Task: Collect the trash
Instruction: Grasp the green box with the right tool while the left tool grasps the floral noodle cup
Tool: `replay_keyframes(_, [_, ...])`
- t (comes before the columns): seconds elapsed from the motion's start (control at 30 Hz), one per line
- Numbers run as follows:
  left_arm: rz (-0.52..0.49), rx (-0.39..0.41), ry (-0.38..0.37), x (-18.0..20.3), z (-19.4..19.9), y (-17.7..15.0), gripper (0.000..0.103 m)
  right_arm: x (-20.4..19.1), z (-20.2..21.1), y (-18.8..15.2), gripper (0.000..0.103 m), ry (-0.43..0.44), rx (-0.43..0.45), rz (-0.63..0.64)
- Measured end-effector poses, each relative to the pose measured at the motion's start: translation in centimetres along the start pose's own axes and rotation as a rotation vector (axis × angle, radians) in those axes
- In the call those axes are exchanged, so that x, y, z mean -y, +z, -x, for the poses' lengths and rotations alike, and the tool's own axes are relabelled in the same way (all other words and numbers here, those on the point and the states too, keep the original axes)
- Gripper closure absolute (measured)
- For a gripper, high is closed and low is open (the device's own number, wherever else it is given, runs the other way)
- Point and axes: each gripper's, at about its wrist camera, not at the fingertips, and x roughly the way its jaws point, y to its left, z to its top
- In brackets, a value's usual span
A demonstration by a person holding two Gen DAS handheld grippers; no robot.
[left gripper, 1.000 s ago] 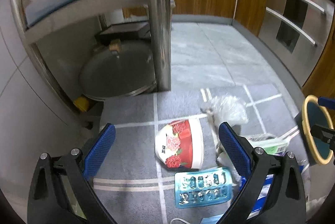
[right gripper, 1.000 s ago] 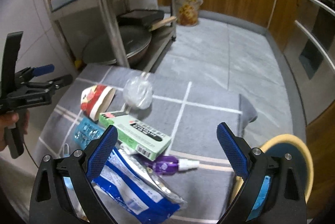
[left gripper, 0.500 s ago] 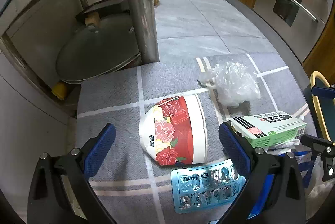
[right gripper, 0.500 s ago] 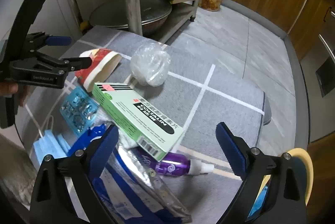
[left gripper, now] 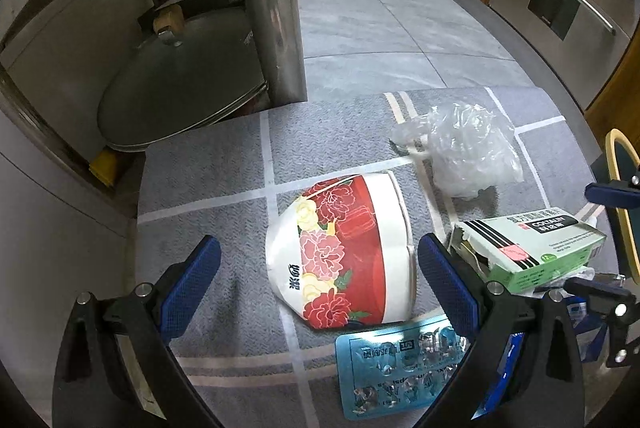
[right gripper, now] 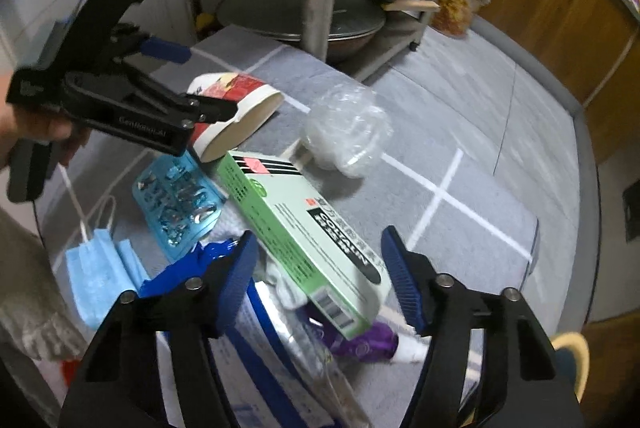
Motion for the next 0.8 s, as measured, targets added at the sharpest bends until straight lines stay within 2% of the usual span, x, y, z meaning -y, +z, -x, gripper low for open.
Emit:
replay_keyframes(0.23, [-0.014,-0.035,-0.010,0.2,-1.5,0.0,0.006,-1.7,-1.6,0.8,0.043,-0.028,-0.015,0.087])
replay_keyframes(0.3, [-0.011,-0.040,-0.014,0.1,-1.9,0.1,0.006,-1.9,-1.8,1.0,0.056,-0.011,-0.018,0.090])
replay_keyframes(0.4, [0.001,-0.038,-0.031,0.1,-2.2,0.6,0.006,-1.4,-1.5,1.4,0.067,0.015,-0.007,0.066])
replay_keyframes(0.5, [0.007,-0.032,-0.031,-0.1,-2.2,0.9,0.006,0.4,-0.6,1.9,0.074,0.059,0.022,-0.018])
replay_keyframes(0.73, [0.030,-0.028,-0.041,-0.1,-2.5,1.1,0.006,4.9,-0.7,1.7,0.074,0.065,0.030,-0.223])
replay_keyframes(0.8, [0.029,-0.031,-0.047,0.1,-2.5,1.0,0.006,5.3,-0.9,1.7,0.074,0.071,0.030,-0.238])
